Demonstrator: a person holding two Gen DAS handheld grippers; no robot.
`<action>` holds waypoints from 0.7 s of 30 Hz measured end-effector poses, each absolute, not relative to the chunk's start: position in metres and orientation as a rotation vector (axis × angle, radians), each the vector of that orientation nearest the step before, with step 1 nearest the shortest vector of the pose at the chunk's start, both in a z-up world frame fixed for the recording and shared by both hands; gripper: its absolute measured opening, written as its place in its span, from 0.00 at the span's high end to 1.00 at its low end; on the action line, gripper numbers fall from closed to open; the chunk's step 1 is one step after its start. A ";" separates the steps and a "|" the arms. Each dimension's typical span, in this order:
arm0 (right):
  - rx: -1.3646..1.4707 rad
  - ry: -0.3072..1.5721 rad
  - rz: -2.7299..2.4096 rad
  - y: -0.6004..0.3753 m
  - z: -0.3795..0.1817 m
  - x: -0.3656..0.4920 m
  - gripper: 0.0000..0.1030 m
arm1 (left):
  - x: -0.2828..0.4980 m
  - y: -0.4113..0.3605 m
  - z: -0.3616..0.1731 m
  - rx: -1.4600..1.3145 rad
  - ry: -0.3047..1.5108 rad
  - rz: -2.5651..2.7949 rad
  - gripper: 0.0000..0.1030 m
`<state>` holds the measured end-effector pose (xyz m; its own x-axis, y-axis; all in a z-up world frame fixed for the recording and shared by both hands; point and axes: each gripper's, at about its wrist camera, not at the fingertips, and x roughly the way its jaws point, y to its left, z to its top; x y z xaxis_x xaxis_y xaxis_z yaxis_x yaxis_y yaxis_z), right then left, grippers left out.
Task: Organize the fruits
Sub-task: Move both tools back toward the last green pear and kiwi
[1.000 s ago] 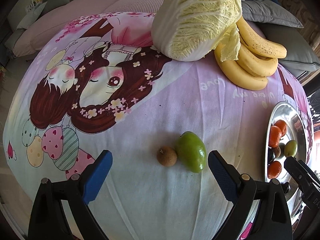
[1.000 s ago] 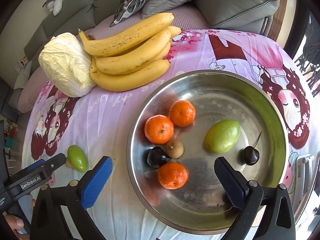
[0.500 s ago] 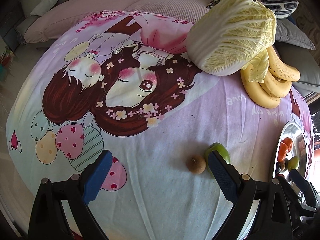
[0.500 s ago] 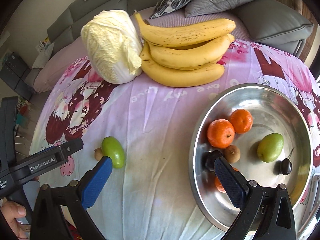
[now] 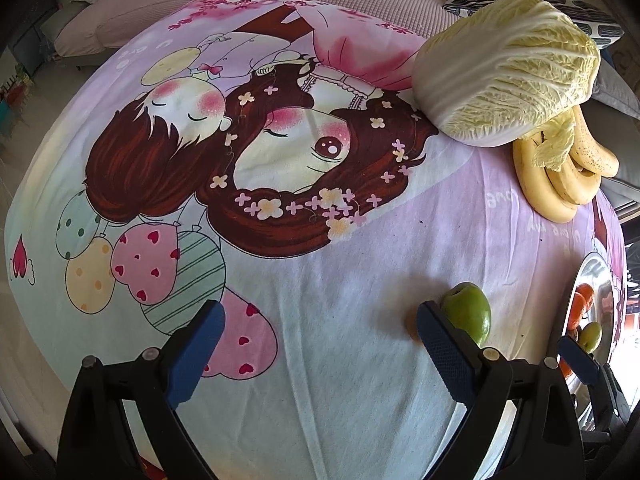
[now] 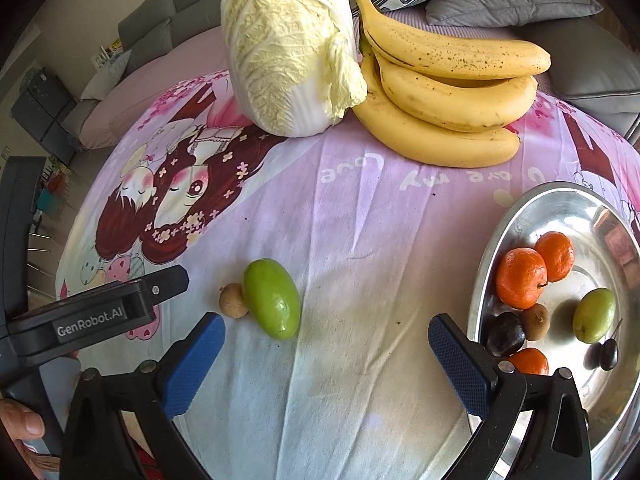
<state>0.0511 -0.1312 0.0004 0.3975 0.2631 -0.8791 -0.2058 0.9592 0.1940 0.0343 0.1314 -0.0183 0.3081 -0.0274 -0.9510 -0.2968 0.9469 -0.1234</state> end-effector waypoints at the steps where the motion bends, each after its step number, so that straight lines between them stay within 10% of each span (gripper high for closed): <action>1: 0.055 1.129 0.296 -0.130 -0.002 0.052 0.00 | 0.035 0.132 -0.019 -0.299 1.254 0.181 0.06; 21: 0.031 1.195 0.277 -0.124 -0.037 0.069 0.00 | 0.033 0.121 -0.052 -0.332 1.290 0.128 0.05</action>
<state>0.0686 -0.1240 -0.0372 0.3372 0.2287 -0.9132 -0.1963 0.9658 0.1694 0.0331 0.1206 -0.0524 0.2782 -0.0910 -0.9562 -0.2768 0.9457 -0.1705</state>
